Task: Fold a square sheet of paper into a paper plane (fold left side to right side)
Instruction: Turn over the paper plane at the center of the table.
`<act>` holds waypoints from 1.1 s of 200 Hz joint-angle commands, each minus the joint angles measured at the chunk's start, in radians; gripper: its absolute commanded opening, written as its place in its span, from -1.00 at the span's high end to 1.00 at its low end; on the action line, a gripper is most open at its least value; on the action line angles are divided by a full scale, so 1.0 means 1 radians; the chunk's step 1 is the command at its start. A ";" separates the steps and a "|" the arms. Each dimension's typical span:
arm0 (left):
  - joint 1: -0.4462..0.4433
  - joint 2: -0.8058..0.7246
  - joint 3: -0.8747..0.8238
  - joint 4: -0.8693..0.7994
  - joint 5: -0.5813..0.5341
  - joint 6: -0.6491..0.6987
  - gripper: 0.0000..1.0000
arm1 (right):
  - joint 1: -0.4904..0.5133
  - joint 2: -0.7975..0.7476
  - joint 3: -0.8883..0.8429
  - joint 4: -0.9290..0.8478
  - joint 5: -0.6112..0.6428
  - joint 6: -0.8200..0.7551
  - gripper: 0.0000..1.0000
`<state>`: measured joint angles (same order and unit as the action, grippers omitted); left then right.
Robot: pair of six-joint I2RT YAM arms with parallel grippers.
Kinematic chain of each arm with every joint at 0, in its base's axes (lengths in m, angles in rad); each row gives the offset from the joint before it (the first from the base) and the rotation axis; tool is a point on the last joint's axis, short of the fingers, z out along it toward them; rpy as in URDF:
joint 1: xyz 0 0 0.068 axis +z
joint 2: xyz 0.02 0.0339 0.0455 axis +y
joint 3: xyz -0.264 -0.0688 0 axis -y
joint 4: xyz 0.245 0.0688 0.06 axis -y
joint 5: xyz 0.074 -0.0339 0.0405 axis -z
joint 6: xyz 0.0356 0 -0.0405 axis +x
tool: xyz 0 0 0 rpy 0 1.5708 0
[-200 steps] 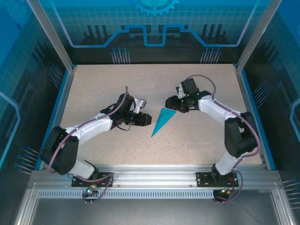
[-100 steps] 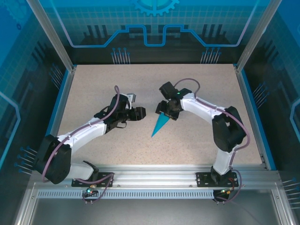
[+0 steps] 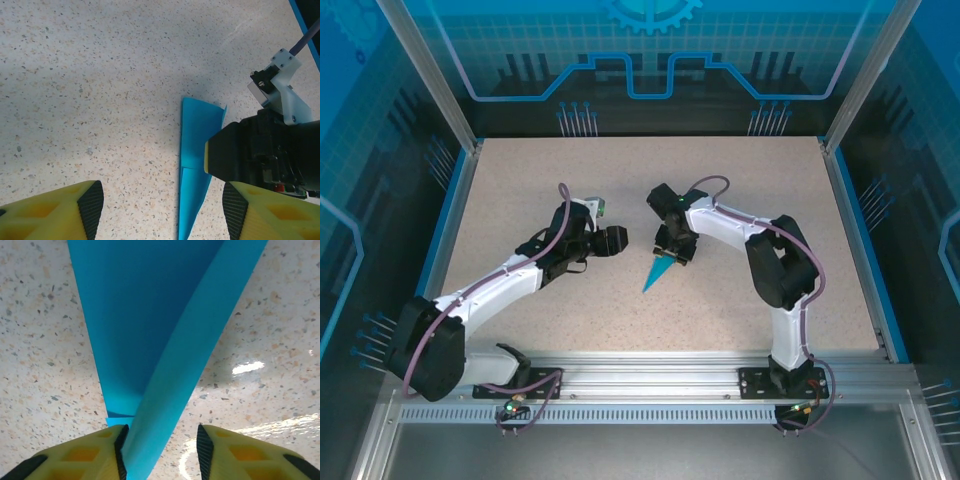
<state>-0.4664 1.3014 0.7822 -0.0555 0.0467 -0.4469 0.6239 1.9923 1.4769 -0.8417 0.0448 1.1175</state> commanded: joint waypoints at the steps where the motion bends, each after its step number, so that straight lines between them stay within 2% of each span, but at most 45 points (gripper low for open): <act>1: 0.009 -0.022 -0.014 -0.017 -0.023 0.003 -0.36 | 0.013 -0.021 0.007 -0.044 0.009 0.005 0.36; 49: 0.011 -0.035 -0.015 -0.026 -0.036 0.010 -0.37 | 0.016 -0.113 -0.002 -0.055 0.026 -0.028 1.00; 86: 0.009 -0.062 -0.008 -0.041 -0.070 0.010 -0.40 | 0.036 -0.215 -0.004 0.001 -0.015 -0.153 1.00; 124: 0.011 -0.127 -0.014 -0.048 -0.161 0.008 -0.48 | 0.034 -0.285 -0.126 0.205 -0.196 -0.316 1.00; 139: 0.012 -0.145 -0.017 -0.049 -0.179 0.015 -0.52 | 0.019 -0.284 -0.194 0.294 -0.279 -0.361 1.00; 188: 0.012 -0.139 -0.018 -0.065 -0.171 0.011 -0.54 | -0.063 -0.217 -0.378 0.475 -0.403 -0.421 1.00; 220: 0.012 -0.133 -0.012 -0.072 -0.166 0.010 -0.55 | -0.102 -0.237 -0.438 0.477 -0.361 -0.470 1.00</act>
<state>-0.4625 1.1667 0.7818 -0.1085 -0.1059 -0.4450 0.5488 1.7714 1.0622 -0.4171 -0.2939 0.7128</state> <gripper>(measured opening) 0.774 0.044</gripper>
